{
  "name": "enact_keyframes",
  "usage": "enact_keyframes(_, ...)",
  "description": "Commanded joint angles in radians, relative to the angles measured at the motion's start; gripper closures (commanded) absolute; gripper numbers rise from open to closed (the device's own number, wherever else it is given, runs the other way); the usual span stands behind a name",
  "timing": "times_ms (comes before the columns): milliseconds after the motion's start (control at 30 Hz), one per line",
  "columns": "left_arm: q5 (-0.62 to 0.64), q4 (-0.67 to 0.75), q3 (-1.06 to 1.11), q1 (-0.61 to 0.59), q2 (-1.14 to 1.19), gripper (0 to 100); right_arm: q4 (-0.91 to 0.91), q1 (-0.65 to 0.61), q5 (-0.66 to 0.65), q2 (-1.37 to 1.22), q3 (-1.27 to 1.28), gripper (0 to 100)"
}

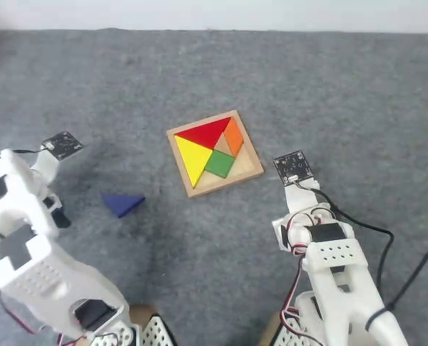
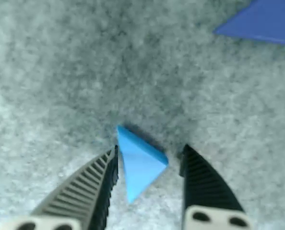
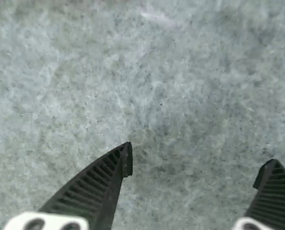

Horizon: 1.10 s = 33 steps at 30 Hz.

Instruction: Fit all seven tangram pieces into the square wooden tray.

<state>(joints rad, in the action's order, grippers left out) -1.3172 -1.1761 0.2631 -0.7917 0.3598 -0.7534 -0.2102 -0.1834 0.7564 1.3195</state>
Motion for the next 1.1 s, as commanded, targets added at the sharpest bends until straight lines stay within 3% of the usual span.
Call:
enact_keyframes(0, -0.012, 0.028, -0.031, -0.032, 0.014, 89, 0.001, 0.012, -0.009, 0.008, -0.014, 59.7)
enact_keyframes(233, -0.009, 0.028, -0.031, -0.068, 0.011, 92, 0.001, 0.008, -0.009, 0.008, -0.014, 59.7)
enact_keyframes(367, 0.055, 0.018, -0.068, -0.046, 0.011, 92, 0.001, 0.007, -0.009, 0.008, -0.014, 59.7)
enact_keyframes(600, 0.137, -0.245, -0.274, 0.035, 0.009, 92, 0.001, 0.007, -0.009, 0.008, -0.014, 59.7)
enact_keyframes(800, 0.273, -0.273, -0.384, 0.074, 0.009, 93, 0.001, 0.007, -0.009, 0.008, -0.014, 59.7)
enact_keyframes(900, 0.344, -0.184, -0.463, -0.061, 0.012, 89, -0.002, 0.007, -0.009, 0.008, -0.011, 59.7)
enact_keyframes(1067, 0.572, 0.048, -0.556, -0.292, 0.055, 82, -0.001, 0.007, -0.011, 0.008, -0.012, 59.7)
